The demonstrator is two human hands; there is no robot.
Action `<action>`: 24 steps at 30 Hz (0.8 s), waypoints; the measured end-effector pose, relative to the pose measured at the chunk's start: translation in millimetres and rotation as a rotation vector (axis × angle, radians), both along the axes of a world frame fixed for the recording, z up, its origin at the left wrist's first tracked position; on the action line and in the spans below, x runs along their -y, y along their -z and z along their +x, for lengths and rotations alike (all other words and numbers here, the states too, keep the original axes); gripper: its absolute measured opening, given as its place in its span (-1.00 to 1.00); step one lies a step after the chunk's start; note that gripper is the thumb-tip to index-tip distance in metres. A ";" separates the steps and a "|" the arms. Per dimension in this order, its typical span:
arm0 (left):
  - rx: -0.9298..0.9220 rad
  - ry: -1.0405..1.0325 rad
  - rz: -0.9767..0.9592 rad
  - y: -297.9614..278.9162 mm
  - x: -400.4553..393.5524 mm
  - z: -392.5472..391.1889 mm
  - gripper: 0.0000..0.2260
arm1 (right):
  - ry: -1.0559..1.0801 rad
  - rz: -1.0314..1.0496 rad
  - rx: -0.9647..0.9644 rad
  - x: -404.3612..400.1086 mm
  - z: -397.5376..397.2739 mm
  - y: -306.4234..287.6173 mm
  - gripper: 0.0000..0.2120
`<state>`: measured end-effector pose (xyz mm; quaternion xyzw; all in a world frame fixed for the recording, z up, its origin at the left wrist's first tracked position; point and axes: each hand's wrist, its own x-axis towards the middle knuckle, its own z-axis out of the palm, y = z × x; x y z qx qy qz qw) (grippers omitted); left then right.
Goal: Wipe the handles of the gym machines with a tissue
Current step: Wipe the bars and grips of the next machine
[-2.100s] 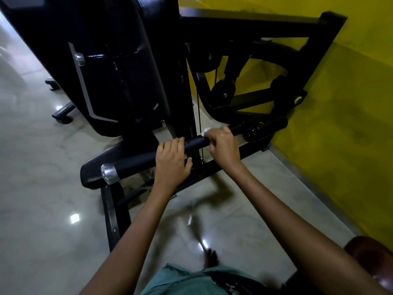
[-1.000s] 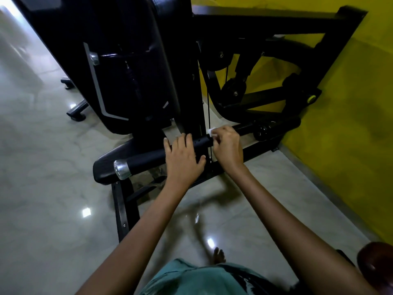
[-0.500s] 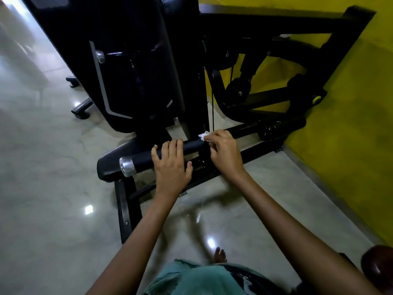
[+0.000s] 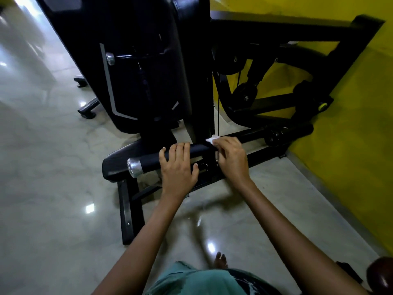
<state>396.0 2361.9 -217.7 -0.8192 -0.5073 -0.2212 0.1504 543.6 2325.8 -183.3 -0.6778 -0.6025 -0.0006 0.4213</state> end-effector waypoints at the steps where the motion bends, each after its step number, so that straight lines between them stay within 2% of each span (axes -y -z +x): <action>1: -0.001 -0.005 0.003 -0.2 0.0 0.1 -0.48 | 0.032 -0.014 -0.012 -4.4 -1.9 -1.2 -0.69; 4: -0.005 -0.008 0.003 0.4 0.1 0.5 -0.49 | 0.054 -0.051 0.018 -17.6 -21.1 -7.3 -0.72; 9: -0.004 0.007 -0.017 -0.5 1.4 -1.9 -0.47 | -0.087 -0.039 0.090 4.0 -22.9 6.9 -0.67; 14: 0.098 0.081 -0.055 -7.0 6.0 -9.3 -0.46 | 0.036 -0.049 0.050 -5.4 -14.0 3.3 -0.73; 16: 0.150 0.037 -0.080 -11.6 8.4 -10.8 -0.43 | 0.017 -0.050 0.065 -12.4 -26.8 -1.7 -0.76; 20: 0.056 -0.148 -0.101 -16.7 5.7 -27.9 -0.41 | -0.055 -0.074 0.101 0.2 -33.3 7.6 -0.75; 24: -0.064 -0.142 -0.042 -12.4 2.2 -42.2 -0.41 | 0.068 -0.109 -0.006 -2.8 -20.1 3.5 -0.80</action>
